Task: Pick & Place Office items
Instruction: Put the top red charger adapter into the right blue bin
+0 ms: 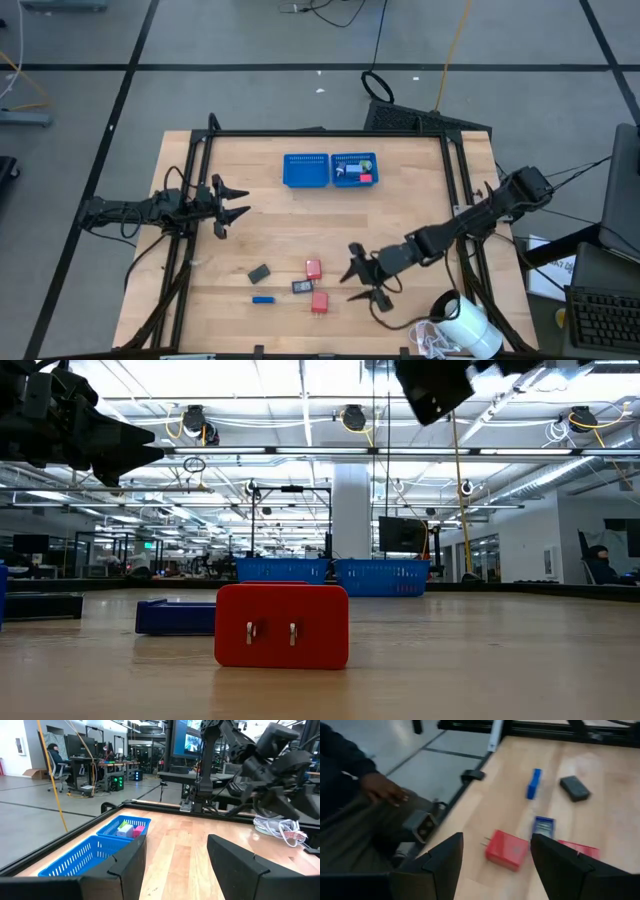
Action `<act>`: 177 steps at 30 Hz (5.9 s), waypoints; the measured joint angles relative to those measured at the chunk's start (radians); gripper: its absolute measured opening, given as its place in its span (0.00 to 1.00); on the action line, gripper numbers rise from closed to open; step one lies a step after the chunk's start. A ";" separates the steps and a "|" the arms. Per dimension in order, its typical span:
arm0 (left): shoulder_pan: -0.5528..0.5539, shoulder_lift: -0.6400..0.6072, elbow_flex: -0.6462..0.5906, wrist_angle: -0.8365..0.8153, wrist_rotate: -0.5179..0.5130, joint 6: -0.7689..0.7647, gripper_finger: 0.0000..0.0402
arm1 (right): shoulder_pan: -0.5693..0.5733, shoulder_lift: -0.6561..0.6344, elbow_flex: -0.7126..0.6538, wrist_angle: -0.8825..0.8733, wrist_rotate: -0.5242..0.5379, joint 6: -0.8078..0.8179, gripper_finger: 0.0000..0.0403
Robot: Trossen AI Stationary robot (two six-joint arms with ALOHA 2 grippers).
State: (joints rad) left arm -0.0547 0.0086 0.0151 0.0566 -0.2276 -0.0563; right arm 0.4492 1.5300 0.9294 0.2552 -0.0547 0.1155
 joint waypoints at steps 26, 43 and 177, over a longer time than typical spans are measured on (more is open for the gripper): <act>0.000 0.000 0.000 0.000 0.000 0.000 0.53 | 0.088 0.001 0.000 0.118 0.111 -0.049 0.56; 0.000 0.000 0.000 0.000 0.000 0.000 0.53 | 0.087 0.001 0.000 0.095 0.463 -0.049 0.56; 0.000 0.000 0.000 0.004 0.000 0.000 0.53 | -0.142 -0.151 -0.365 0.292 0.163 -0.003 0.63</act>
State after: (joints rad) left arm -0.0547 0.0086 0.0151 0.0608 -0.2279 -0.0563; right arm 0.3077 1.3786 0.5649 0.5475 0.1081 0.1124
